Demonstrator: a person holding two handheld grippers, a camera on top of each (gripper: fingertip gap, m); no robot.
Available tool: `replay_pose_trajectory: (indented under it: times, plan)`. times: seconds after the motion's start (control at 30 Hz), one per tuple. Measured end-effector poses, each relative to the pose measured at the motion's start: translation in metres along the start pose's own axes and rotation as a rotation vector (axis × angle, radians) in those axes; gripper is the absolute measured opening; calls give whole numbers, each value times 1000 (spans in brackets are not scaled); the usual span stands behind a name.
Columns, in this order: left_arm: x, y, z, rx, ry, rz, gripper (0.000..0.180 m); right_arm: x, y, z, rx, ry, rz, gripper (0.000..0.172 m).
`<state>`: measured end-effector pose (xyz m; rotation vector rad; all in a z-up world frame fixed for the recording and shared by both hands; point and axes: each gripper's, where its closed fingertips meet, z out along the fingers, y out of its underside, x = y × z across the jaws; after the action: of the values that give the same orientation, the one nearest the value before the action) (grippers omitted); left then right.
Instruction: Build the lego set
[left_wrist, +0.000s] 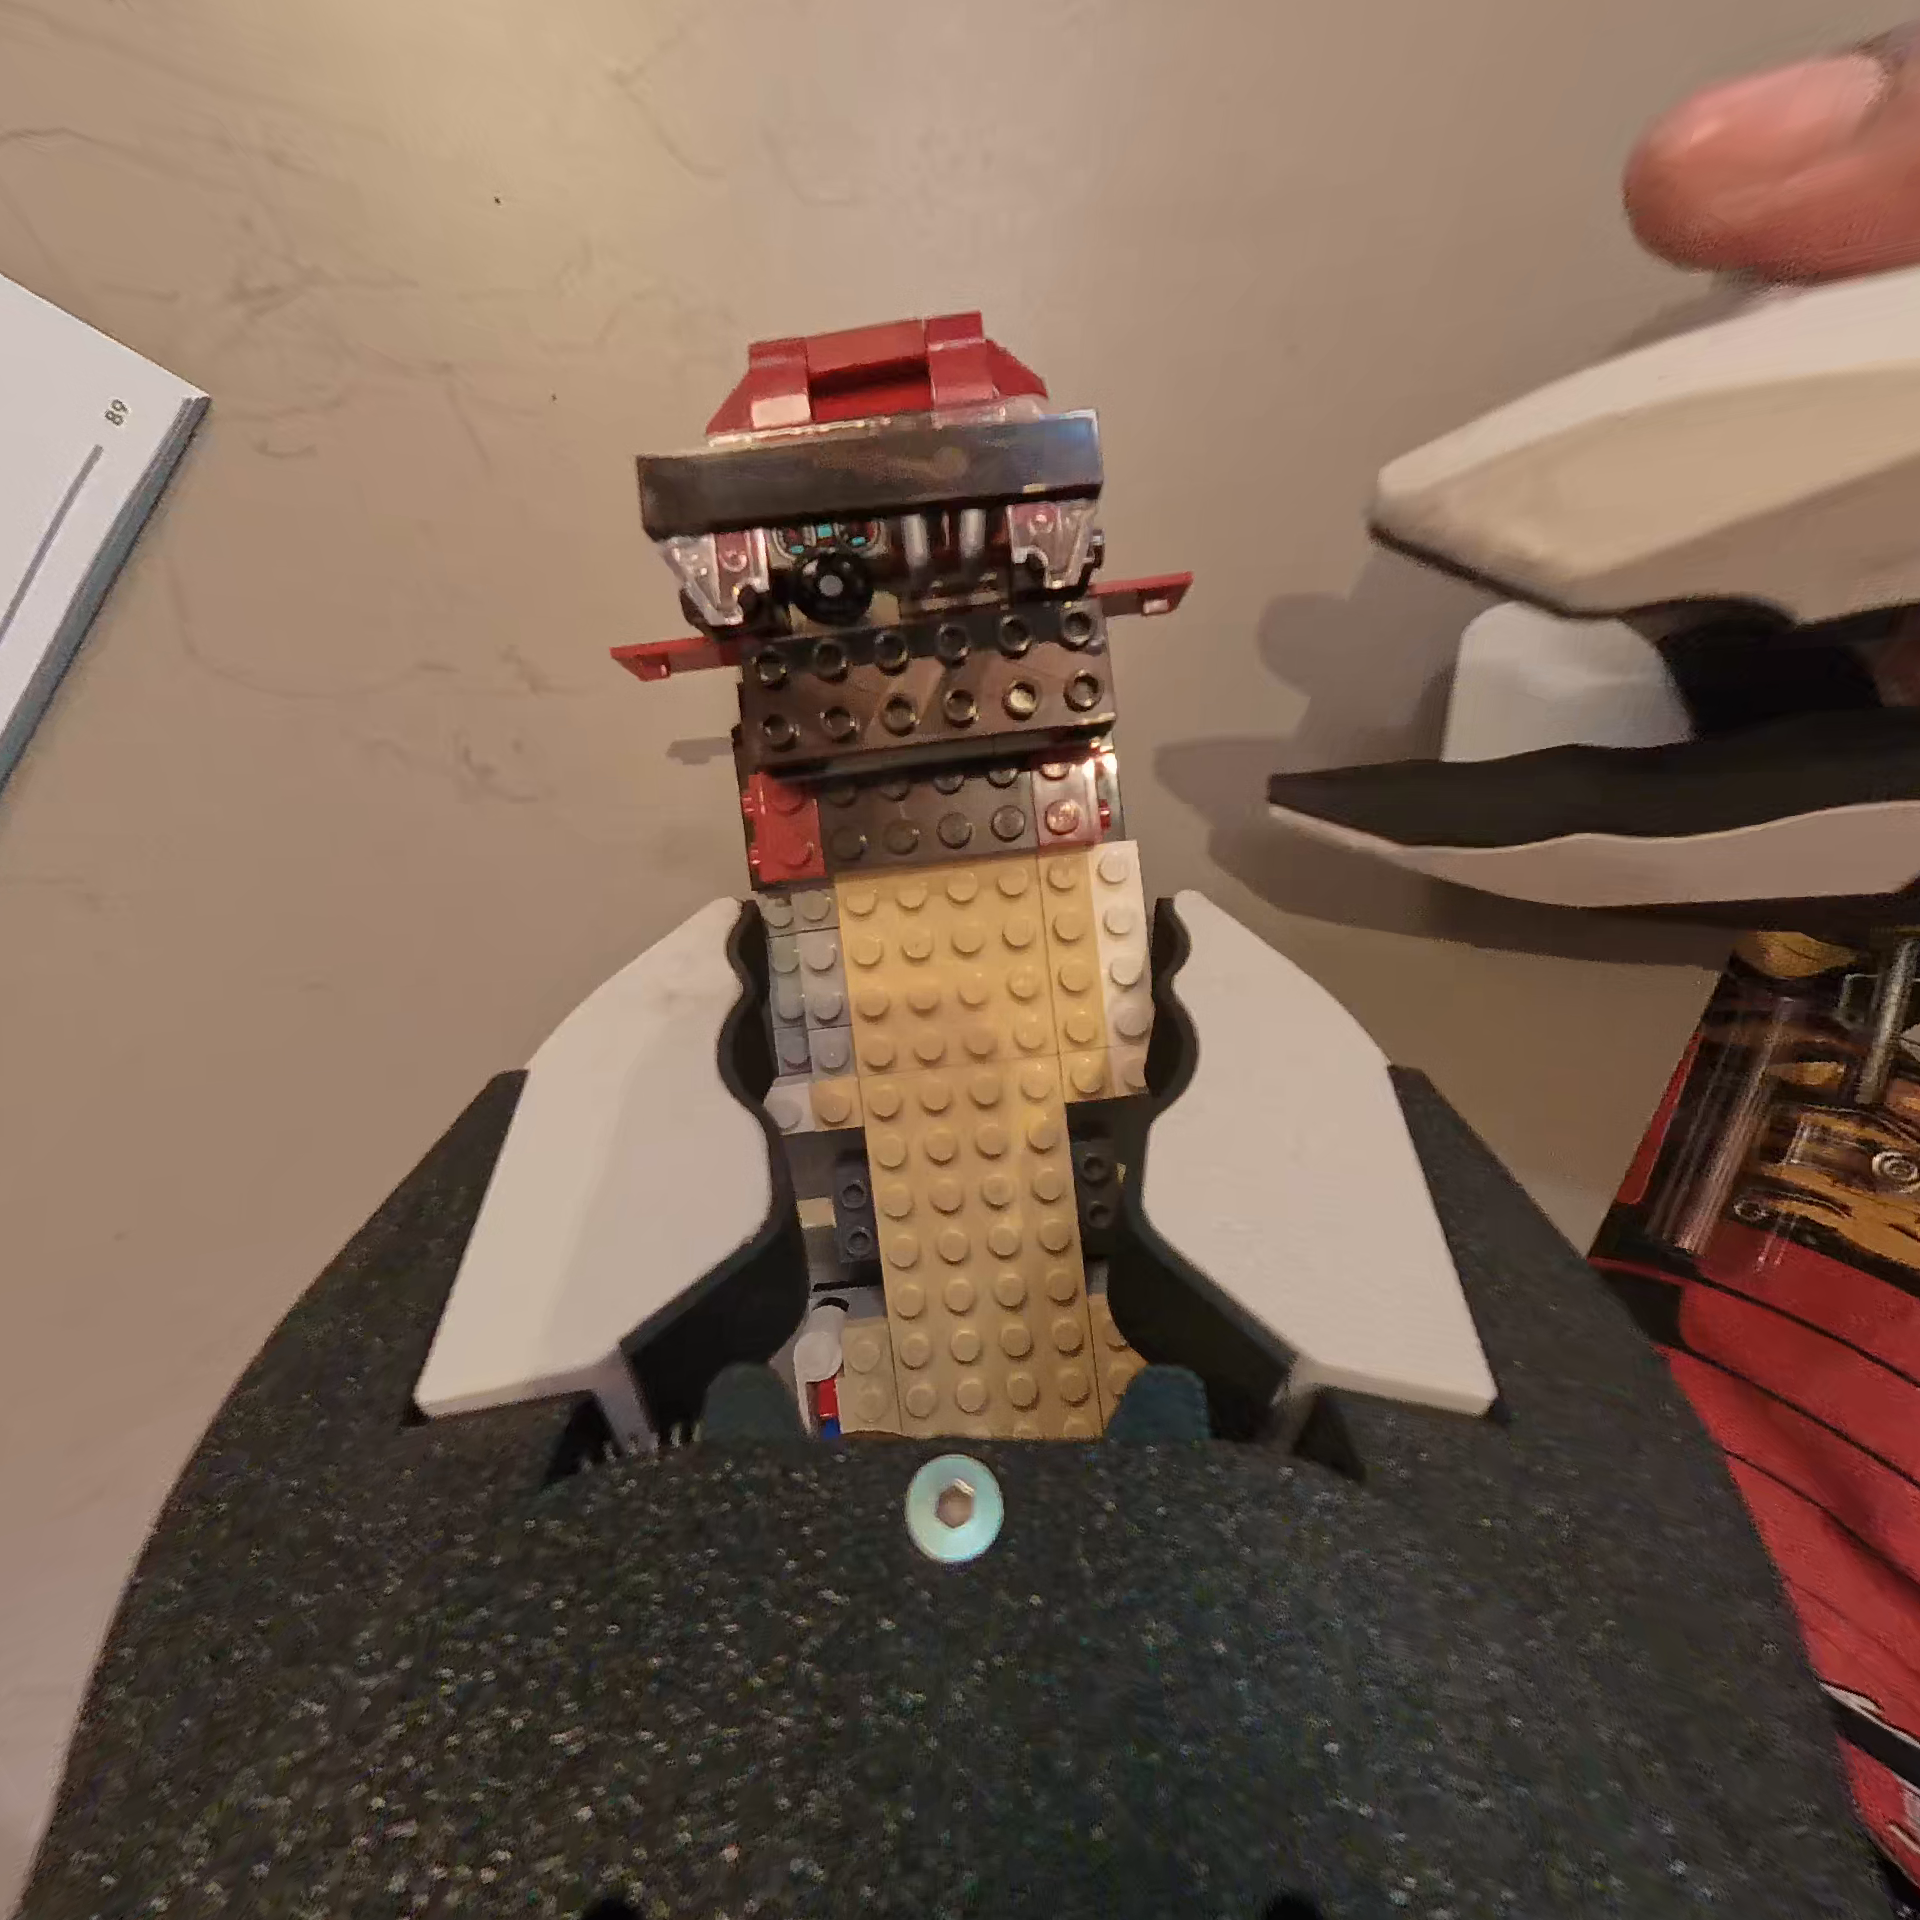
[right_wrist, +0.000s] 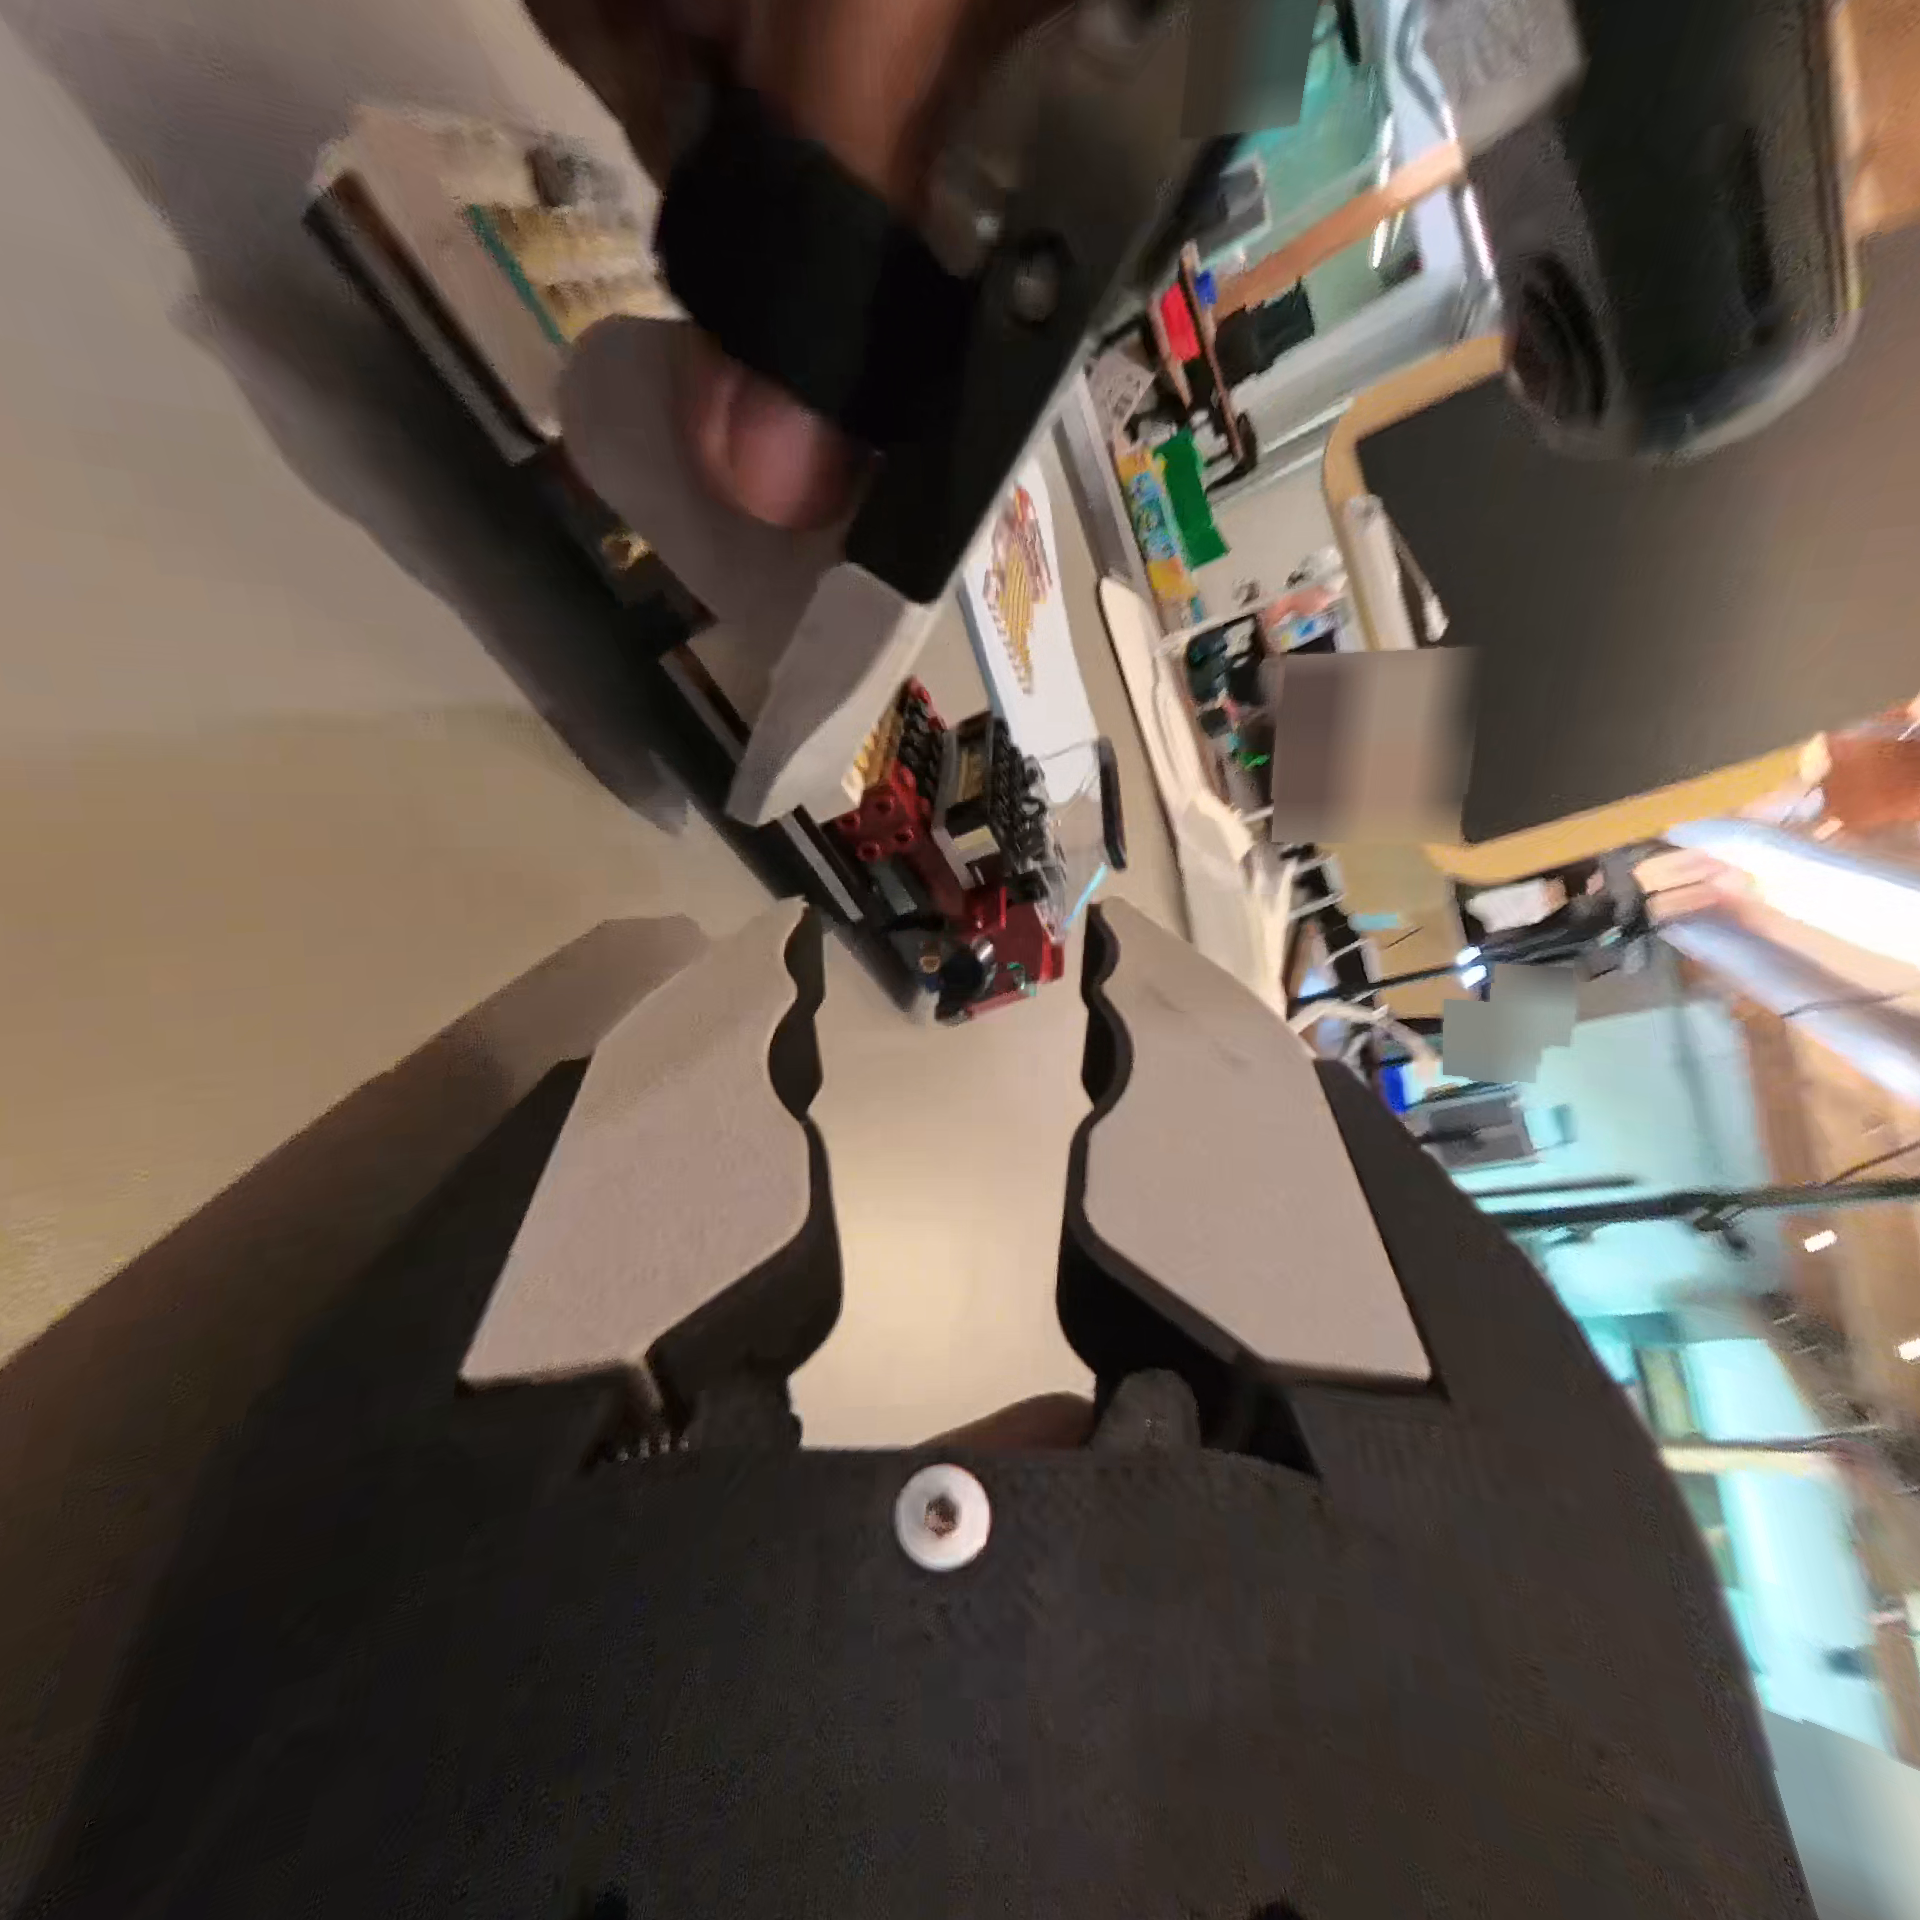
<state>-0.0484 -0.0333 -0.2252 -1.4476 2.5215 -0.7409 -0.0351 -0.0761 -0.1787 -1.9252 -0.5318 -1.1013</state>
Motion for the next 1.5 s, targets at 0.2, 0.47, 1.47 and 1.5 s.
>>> replay_pose_trajectory:
  times: [0.2, 0.47, 1.47, 1.5]
  plan:
    - [4, -2, -1, 1, 48, -5, 71, -1, 0, 12, 4, 29, -206, 51]
    - [2, -6, -1, -1, 69, -2, 71, -5, -3, 15, 36, 9, -301, 51]
    - [-16, -16, -26, 80, 93, 3, 55, -4, 7, 23, -14, -83, -249, 59]
    - [-20, -14, -30, 82, 85, 5, 55, -5, 8, 22, -14, -91, -236, 58]
